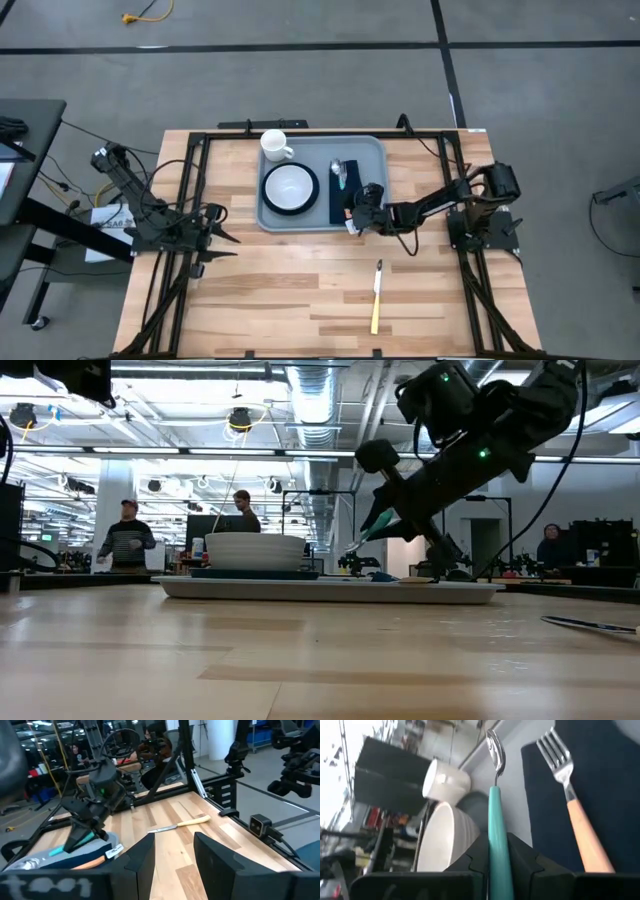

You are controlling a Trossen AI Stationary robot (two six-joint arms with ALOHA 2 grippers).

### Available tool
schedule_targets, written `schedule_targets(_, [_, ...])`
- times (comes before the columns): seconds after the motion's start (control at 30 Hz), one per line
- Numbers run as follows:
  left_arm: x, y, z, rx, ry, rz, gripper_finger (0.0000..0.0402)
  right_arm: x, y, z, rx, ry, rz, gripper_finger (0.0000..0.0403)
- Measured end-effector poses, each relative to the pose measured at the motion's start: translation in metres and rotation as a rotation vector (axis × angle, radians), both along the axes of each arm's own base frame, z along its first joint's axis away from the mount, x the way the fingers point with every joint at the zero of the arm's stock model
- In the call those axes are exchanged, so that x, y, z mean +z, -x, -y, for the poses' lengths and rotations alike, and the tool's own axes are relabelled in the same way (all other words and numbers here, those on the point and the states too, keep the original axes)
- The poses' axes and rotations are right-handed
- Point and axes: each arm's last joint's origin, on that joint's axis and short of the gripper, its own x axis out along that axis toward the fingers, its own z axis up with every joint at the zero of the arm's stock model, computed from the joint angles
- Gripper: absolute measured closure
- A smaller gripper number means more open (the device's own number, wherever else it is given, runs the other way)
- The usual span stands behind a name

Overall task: Set up tray
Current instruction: Put the light blue spoon on the dark blue table napkin to the left of the orange fork

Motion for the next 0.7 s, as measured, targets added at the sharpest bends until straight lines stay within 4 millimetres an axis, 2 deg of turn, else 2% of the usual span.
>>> schedule_targets(0.17, [-0.001,0.0,0.0,-0.01,-0.002,-0.007,0.0276,0.003,-0.003,0.001,-0.038,-0.009,-0.023,0.0367])
schedule_targets(0.43, [-0.002,0.0,0.001,-0.036,0.038,-0.033,0.0276,0.014,-0.023,0.009,-0.086,-0.014,-0.174,0.0368])
schedule_targets(0.6, [-0.004,0.001,0.001,-0.045,0.064,-0.053,0.0276,0.012,-0.029,0.011,-0.098,-0.05,-0.171,0.0367])
schedule_targets(0.7, [-0.004,0.001,0.001,-0.045,0.064,-0.054,0.0276,-0.002,-0.03,0.008,-0.103,-0.078,-0.178,0.0367])
